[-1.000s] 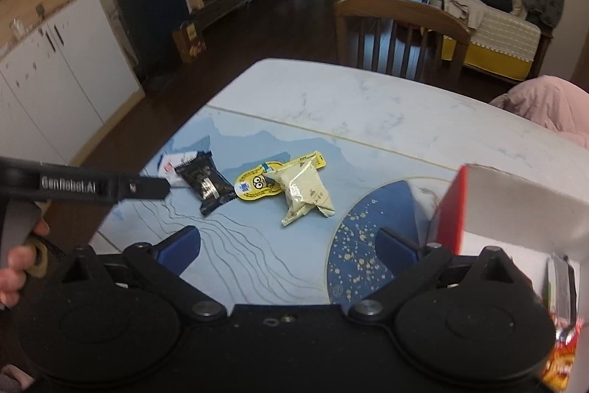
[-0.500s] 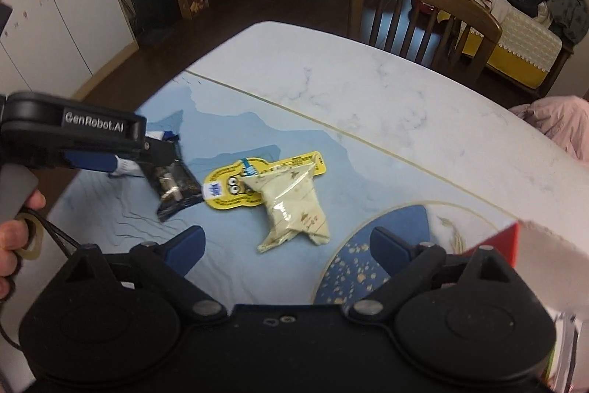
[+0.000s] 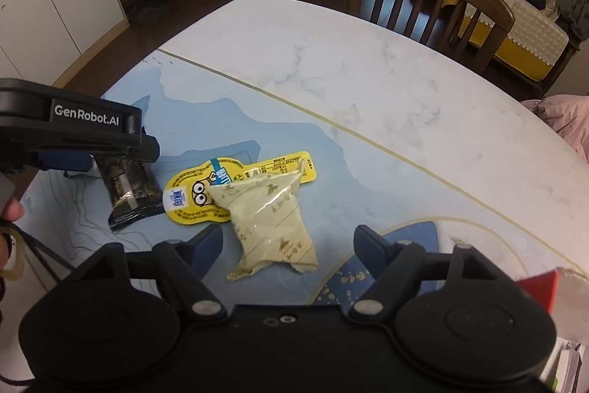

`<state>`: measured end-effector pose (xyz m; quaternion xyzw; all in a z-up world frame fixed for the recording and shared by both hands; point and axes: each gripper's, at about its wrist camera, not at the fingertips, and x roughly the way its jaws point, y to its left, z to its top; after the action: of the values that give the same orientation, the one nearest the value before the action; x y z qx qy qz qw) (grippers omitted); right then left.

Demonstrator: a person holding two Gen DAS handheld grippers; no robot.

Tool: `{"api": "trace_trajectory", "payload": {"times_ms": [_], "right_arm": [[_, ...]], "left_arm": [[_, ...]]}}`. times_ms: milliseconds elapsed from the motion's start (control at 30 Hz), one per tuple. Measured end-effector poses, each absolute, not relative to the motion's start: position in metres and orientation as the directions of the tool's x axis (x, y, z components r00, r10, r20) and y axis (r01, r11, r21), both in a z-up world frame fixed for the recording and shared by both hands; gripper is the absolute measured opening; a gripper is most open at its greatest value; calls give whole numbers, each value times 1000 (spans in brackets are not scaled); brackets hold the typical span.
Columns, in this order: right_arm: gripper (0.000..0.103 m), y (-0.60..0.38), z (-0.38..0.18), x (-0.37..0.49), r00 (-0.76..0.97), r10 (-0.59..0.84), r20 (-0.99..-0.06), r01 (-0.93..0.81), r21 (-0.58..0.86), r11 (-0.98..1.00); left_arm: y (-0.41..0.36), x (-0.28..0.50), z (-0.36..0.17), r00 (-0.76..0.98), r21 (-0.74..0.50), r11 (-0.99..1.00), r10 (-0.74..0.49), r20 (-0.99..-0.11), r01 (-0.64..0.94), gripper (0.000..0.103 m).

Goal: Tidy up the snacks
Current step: 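Grasp the black chocolate bar with the left gripper while the right gripper grasps the cream bag, then carry the black bar into the box with the left gripper while the right gripper carries the cream bag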

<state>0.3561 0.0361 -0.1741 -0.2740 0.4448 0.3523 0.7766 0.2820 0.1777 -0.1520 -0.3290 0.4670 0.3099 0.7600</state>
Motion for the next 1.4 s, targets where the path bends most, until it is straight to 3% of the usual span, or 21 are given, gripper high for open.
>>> {"api": "trace_trajectory", "payload": {"times_ms": [367, 433, 600, 667, 933, 1400], "right_arm": [[58, 50, -181, 362, 328, 308, -893, -822, -110, 558], [53, 52, -181, 362, 329, 307, -893, -826, -115, 552], [42, 52, -181, 361, 336, 304, -891, -825, -123, 552], [38, 51, -180, 361, 346, 305, -887, -818, -126, 562], [34, 36, -171, 351, 364, 314, -877, -789, -112, 604], [33, -11, -136, 306, 370, 355, -858, -753, -53, 656]], "left_arm": [[185, 297, -158, 268, -144, 572, 139, -953, -808, 73], [184, 301, -159, 242, -113, 580, 150, -959, -807, 64], [184, 301, -160, 221, -84, 593, 162, -962, -801, 56], [184, 299, -159, 222, -86, 591, 162, -962, -802, 48], [188, 281, -157, 274, -168, 565, 108, -956, -808, 37], [173, 235, -139, 363, -278, 585, 31, -931, -762, 33]]}}
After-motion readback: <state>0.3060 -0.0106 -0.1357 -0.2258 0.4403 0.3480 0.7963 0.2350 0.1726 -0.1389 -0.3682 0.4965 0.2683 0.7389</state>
